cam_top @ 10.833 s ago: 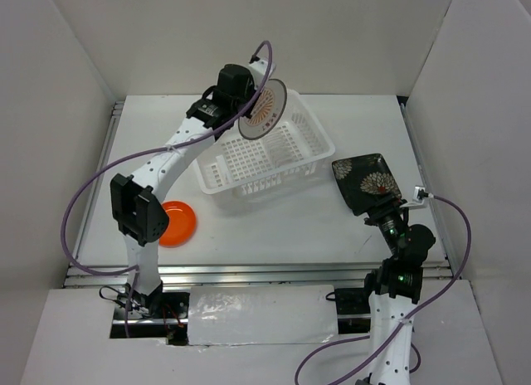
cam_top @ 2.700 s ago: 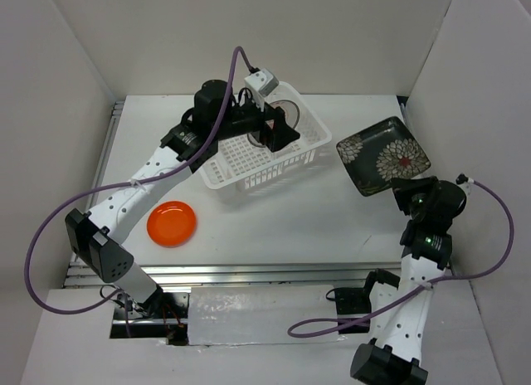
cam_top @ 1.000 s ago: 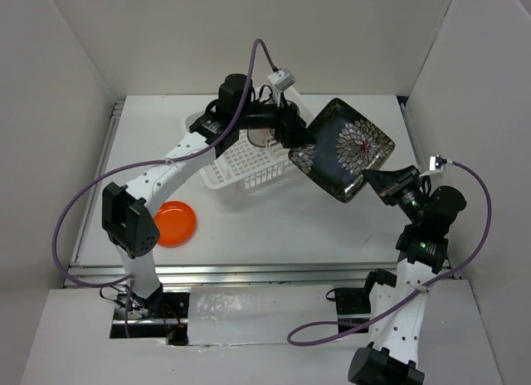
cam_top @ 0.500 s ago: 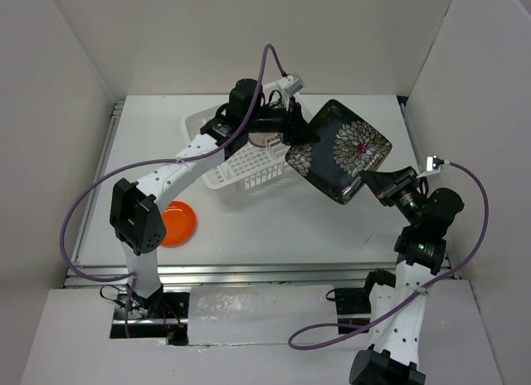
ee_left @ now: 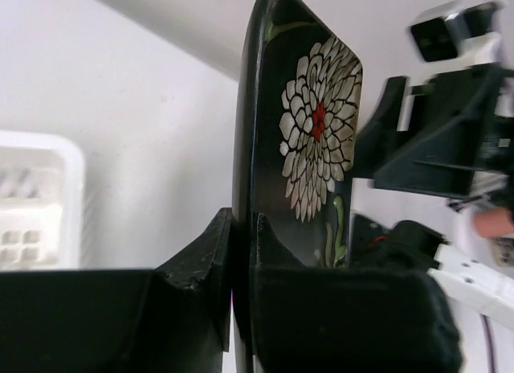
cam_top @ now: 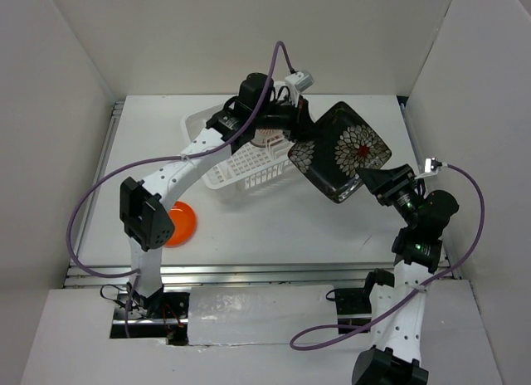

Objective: Load the plates into the dish rack

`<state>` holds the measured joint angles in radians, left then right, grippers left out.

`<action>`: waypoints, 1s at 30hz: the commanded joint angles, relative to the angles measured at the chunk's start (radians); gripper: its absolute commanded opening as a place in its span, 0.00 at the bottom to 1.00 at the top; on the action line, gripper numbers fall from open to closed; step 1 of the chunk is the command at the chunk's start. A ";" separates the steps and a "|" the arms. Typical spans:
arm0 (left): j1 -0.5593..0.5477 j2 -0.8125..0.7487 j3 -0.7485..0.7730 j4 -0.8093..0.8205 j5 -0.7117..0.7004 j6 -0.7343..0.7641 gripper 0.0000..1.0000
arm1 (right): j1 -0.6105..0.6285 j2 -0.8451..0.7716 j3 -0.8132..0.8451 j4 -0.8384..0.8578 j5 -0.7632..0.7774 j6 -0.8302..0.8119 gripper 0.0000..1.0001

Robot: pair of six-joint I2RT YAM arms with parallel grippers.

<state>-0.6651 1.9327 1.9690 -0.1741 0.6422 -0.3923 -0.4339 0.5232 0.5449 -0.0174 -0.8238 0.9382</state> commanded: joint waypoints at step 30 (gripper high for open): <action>0.101 -0.044 0.389 -0.320 -0.613 0.665 0.00 | 0.006 -0.115 -0.106 0.013 0.117 -0.122 1.00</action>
<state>-0.5529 1.9915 2.3337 -0.6891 0.0551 0.1829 -0.4316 0.4202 0.4313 -0.0303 -0.7280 0.8490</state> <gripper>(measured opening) 0.174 0.996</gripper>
